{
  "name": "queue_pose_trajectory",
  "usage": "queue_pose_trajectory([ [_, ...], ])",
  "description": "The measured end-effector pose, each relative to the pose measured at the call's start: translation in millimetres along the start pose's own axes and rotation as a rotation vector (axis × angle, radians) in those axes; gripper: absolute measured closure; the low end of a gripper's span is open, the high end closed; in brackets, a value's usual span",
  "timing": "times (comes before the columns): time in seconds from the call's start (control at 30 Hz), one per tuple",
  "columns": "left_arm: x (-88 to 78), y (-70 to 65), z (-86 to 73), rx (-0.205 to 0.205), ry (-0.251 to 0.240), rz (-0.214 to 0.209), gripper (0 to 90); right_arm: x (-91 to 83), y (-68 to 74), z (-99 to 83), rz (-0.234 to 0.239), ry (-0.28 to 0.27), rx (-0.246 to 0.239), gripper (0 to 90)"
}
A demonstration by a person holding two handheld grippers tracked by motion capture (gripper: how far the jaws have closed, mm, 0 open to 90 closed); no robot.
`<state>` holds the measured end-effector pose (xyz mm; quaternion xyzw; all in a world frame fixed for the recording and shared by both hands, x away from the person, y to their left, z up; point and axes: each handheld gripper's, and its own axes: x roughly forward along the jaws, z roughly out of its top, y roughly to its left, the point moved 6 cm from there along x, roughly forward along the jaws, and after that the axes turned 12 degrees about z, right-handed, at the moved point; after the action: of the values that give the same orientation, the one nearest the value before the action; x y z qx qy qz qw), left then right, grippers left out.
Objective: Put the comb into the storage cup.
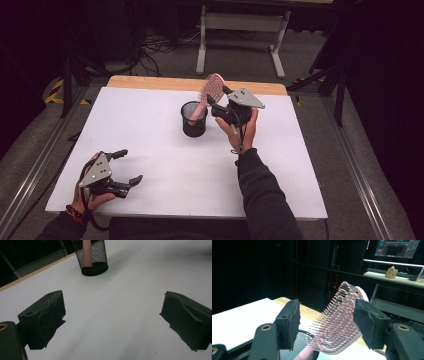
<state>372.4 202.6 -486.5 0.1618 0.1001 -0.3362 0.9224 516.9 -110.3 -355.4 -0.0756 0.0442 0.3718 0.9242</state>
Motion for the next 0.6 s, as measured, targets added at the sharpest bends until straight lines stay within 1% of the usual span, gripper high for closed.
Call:
queue_pose_trajectory([
  [0.2, 0.1, 0.0, -0.2, -0.001, 0.002, -0.001, 6.0, -1.4, 1.5, 2.8, -0.001, -0.002, -0.016, 36.2],
  [0.33, 0.2, -0.1, 0.1, -0.002, 0.001, -0.001, 5.9, -4.4, 3.8, 6.6, -0.017, 0.0, -0.044, 33.7],
  [0.43, 0.2, 0.4, 0.1, -0.008, -0.001, 0.0, 5.9, -5.2, 5.2, 7.6, -0.021, 0.001, -0.056, 32.8],
  [0.6, 0.3, 0.1, 0.0, -0.002, 0.001, -0.001, 5.9, -6.8, 8.0, 9.3, -0.025, 0.003, -0.078, 31.1],
])
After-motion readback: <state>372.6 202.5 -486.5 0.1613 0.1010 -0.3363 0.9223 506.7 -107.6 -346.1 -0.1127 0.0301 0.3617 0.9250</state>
